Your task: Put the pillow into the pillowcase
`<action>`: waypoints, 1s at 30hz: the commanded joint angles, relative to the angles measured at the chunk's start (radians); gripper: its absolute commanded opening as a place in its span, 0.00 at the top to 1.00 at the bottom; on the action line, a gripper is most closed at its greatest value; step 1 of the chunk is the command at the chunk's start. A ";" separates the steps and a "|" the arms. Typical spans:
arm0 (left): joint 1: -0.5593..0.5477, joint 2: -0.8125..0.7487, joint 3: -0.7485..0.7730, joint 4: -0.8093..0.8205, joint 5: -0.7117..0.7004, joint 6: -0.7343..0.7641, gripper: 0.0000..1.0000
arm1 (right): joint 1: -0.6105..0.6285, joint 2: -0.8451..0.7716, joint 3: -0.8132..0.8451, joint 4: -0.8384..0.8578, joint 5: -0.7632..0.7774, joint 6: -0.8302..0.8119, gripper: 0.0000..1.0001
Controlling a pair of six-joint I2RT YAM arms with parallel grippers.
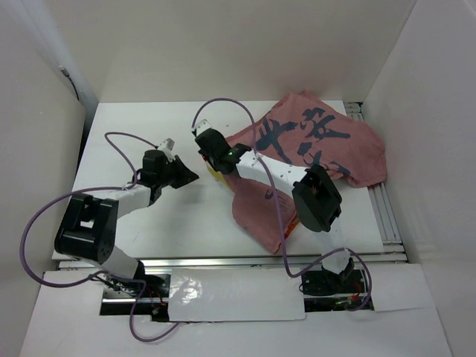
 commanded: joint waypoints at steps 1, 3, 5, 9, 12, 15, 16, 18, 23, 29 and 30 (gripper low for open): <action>-0.097 -0.021 -0.008 0.133 -0.001 0.046 1.00 | 0.014 -0.105 0.055 0.041 -0.072 0.022 1.00; -0.133 0.002 -0.031 0.211 -0.001 0.035 1.00 | 0.025 -0.131 0.066 0.009 -0.125 0.035 1.00; -0.178 0.025 -0.022 0.297 -0.011 0.022 1.00 | 0.035 -0.168 0.077 -0.011 -0.153 0.068 1.00; -0.261 0.132 0.050 0.303 -0.217 -0.020 1.00 | 0.057 -0.234 0.133 -0.083 -0.231 0.133 1.00; -0.309 0.256 0.082 0.444 -0.326 -0.119 1.00 | 0.084 -0.288 0.201 -0.129 -0.291 0.156 1.00; -0.350 0.321 0.052 0.655 -0.356 -0.208 1.00 | 0.109 -0.309 0.276 -0.172 -0.339 0.200 1.00; -0.363 0.321 0.036 0.832 -0.366 -0.208 1.00 | 0.118 -0.309 0.294 -0.206 -0.369 0.215 1.00; -0.398 0.312 0.012 0.972 -0.413 -0.208 1.00 | 0.118 -0.320 0.319 -0.220 -0.406 0.252 1.00; -0.416 0.144 0.048 0.999 -0.435 -0.131 1.00 | 0.127 -0.394 0.275 -0.171 -0.579 0.336 1.00; -0.436 0.111 0.067 1.086 -0.416 -0.115 1.00 | 0.127 -0.435 0.203 -0.116 -0.616 0.378 1.00; -0.436 0.111 0.086 1.104 -0.416 -0.115 1.00 | 0.127 -0.435 0.203 -0.115 -0.627 0.393 1.00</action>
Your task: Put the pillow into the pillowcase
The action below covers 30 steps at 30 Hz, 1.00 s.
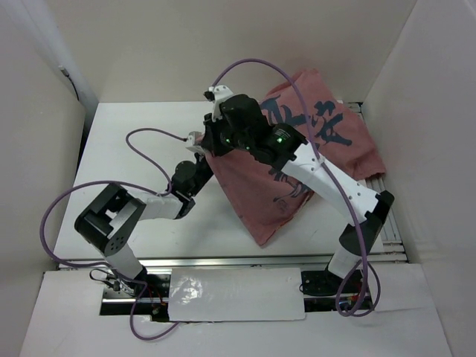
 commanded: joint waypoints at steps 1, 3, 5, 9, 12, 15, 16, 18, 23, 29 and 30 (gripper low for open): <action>-0.012 -0.024 0.099 0.253 -0.055 0.043 1.00 | 0.075 -0.061 -0.002 0.144 -0.258 0.096 1.00; -0.021 0.003 0.139 0.190 -0.082 0.028 1.00 | 0.084 -0.061 -0.002 0.144 -0.289 0.118 1.00; -0.030 0.043 0.176 0.180 -0.119 0.003 1.00 | 0.084 -0.052 -0.002 0.153 -0.347 0.140 1.00; -0.041 0.178 0.228 0.341 -0.125 -0.072 1.00 | 0.093 -0.017 0.049 0.125 -0.413 0.160 1.00; -0.064 0.214 0.288 0.380 -0.087 -0.072 1.00 | 0.104 0.038 0.110 0.102 -0.497 0.174 1.00; -0.102 0.182 0.288 0.380 -0.078 -0.014 1.00 | 0.113 0.075 0.142 0.120 -0.605 0.174 1.00; -0.122 0.172 0.288 0.380 -0.091 -0.002 1.00 | 0.113 0.087 0.152 0.121 -0.619 0.165 1.00; -0.134 0.162 0.262 0.380 -0.119 0.009 1.00 | 0.113 0.096 0.162 0.121 -0.645 0.149 1.00; -0.176 0.151 0.310 0.287 -0.194 -0.036 1.00 | 0.124 0.155 0.178 0.121 -0.663 0.122 1.00; -0.257 0.212 0.360 0.233 -0.370 -0.046 1.00 | 0.147 0.287 0.305 0.021 -0.674 0.080 1.00; -0.257 0.223 0.371 0.222 -0.371 -0.057 1.00 | 0.147 0.287 0.314 0.021 -0.692 0.080 1.00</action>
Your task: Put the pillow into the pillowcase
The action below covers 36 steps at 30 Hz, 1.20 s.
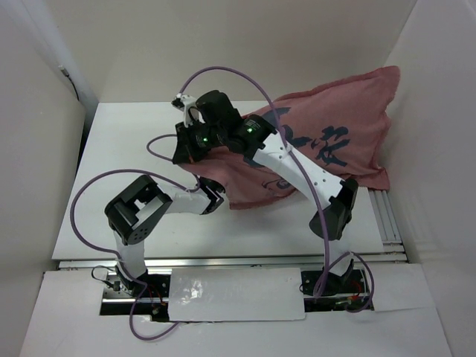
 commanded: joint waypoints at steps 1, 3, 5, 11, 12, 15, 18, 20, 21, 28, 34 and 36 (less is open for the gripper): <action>-0.067 0.028 0.106 0.108 -0.025 0.011 1.00 | 0.142 0.066 0.060 0.110 -0.308 0.031 1.00; -0.067 0.038 0.116 0.095 -0.014 0.011 1.00 | 0.153 0.079 0.081 0.098 -0.319 0.025 1.00; -0.067 0.038 0.116 0.083 -0.014 0.011 1.00 | 0.153 0.091 0.110 0.064 -0.298 0.015 1.00; -0.067 -0.031 0.025 -0.018 -0.092 0.048 0.88 | 0.141 0.002 -0.051 0.099 -0.183 -0.009 1.00; -0.067 -0.062 0.010 -0.044 -0.092 0.057 0.83 | 0.129 -0.010 -0.069 0.113 -0.174 -0.009 1.00; -0.049 -0.113 -0.044 -0.188 -0.059 0.057 0.49 | 0.087 -0.033 -0.090 0.122 -0.128 -0.009 1.00; 0.011 -0.198 -0.079 -0.428 0.061 0.022 0.25 | 0.014 -0.033 -0.080 0.122 -0.065 -0.009 1.00; 0.066 -0.238 -0.093 -0.533 0.182 0.057 0.20 | -0.035 -0.033 -0.080 0.139 -0.056 -0.018 1.00; 0.081 -0.276 -0.104 -0.576 0.213 0.071 0.20 | -0.080 -0.033 -0.069 0.153 -0.030 -0.018 1.00; 0.141 -0.462 -0.199 -1.030 0.192 0.161 0.18 | -0.181 0.079 -0.026 0.158 -0.005 -0.031 1.00; 0.207 -0.625 -0.396 -1.244 0.204 0.068 0.18 | -0.171 0.161 -0.047 0.207 -0.072 -0.012 1.00; 0.220 -0.744 -0.450 -1.297 0.204 0.017 0.18 | -0.161 0.189 -0.047 0.228 -0.086 -0.012 1.00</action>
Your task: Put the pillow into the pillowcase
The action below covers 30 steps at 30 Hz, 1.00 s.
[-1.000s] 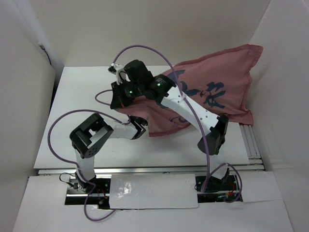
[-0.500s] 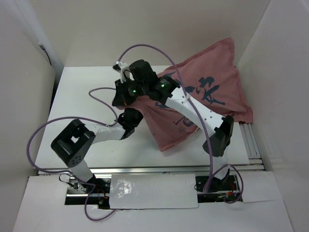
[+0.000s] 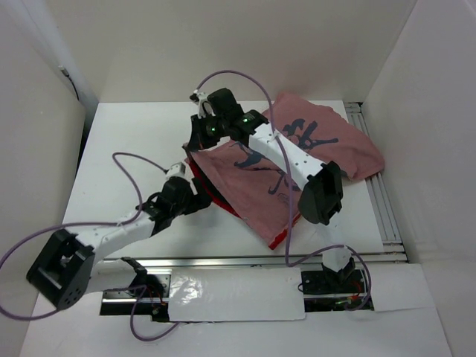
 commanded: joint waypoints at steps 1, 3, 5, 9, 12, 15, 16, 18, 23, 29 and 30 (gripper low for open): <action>0.031 -0.177 -0.087 -0.194 0.008 -0.072 0.18 | 0.025 0.033 -0.005 0.112 -0.043 0.001 1.00; 0.040 -0.275 -0.112 -0.286 -0.034 -0.097 0.19 | 0.054 0.064 -0.005 0.121 -0.031 0.011 1.00; 0.040 -0.427 -0.130 -0.463 -0.095 -0.166 0.19 | 0.081 0.085 -0.005 0.147 -0.048 0.011 1.00; 0.049 -0.651 -0.130 -0.657 -0.192 -0.217 0.18 | 0.126 0.156 -0.005 0.201 -0.077 0.034 1.00; 0.059 -0.769 -0.110 -0.717 -0.191 -0.217 0.13 | 0.154 0.222 0.011 0.229 -0.033 0.046 0.91; 0.059 -0.831 -0.072 -0.751 -0.180 -0.177 0.01 | 0.173 0.292 0.063 0.276 0.105 0.023 0.88; 0.059 -0.831 -0.072 -0.751 -0.167 -0.177 0.01 | 0.174 0.304 0.064 0.276 0.105 0.011 0.84; 0.059 -0.831 -0.060 -0.751 -0.151 -0.167 0.01 | 0.174 0.329 0.131 0.255 0.154 -0.003 0.65; 0.059 -0.742 -0.051 -0.682 -0.082 -0.093 0.01 | 0.174 0.216 0.116 0.225 0.180 -0.058 0.16; 0.033 -0.570 -0.020 -0.485 0.120 0.041 0.01 | 0.123 -0.201 -0.325 0.307 0.406 -0.031 0.01; 0.022 -0.538 -0.020 -0.463 0.130 0.055 0.01 | 0.102 -0.249 -0.390 0.319 0.450 -0.017 0.01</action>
